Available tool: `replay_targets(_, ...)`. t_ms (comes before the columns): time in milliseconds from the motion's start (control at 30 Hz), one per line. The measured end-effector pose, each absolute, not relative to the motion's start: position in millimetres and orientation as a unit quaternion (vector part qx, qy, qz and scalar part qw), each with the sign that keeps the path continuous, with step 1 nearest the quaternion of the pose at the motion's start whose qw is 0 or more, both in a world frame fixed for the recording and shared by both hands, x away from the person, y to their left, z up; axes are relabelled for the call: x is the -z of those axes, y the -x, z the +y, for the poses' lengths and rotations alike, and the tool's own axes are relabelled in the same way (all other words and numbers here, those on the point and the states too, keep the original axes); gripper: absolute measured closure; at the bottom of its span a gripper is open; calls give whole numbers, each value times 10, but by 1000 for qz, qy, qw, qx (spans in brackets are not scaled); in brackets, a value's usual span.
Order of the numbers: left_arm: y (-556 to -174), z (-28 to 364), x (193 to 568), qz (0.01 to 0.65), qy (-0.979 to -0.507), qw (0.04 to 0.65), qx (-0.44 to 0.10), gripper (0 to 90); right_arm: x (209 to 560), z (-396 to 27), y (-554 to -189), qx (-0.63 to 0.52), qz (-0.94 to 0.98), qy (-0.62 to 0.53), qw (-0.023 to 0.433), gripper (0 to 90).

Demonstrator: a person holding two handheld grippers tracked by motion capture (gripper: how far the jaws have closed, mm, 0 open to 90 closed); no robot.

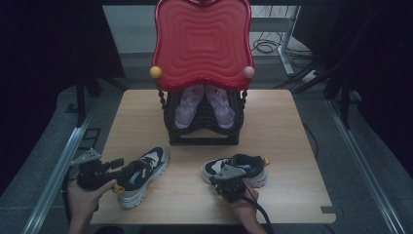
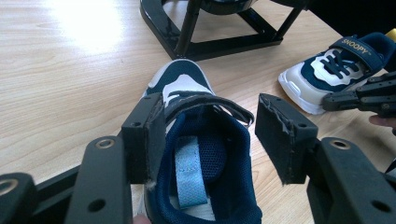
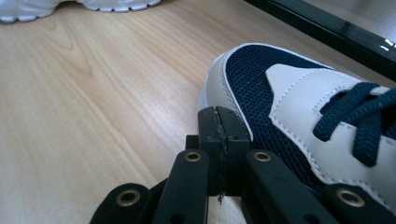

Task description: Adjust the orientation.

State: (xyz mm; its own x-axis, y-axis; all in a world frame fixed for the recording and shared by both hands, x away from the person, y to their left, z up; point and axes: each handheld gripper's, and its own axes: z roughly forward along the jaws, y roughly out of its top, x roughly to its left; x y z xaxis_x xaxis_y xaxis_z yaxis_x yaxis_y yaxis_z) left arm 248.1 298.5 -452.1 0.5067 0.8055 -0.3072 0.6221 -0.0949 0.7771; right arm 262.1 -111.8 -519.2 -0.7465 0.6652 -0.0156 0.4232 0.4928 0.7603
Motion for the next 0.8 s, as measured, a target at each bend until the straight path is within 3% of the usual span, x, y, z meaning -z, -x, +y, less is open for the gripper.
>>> replay_targets(567,-2482,2985,4532,487,-734,463,-99,432,5246,-1047,-2751,-398,841,-333,155,900)
replay_targets(800,-2479,2975,4531,487,-734,463,-99,432,5055,-1221,-2650,-448,817,-333,144,900)
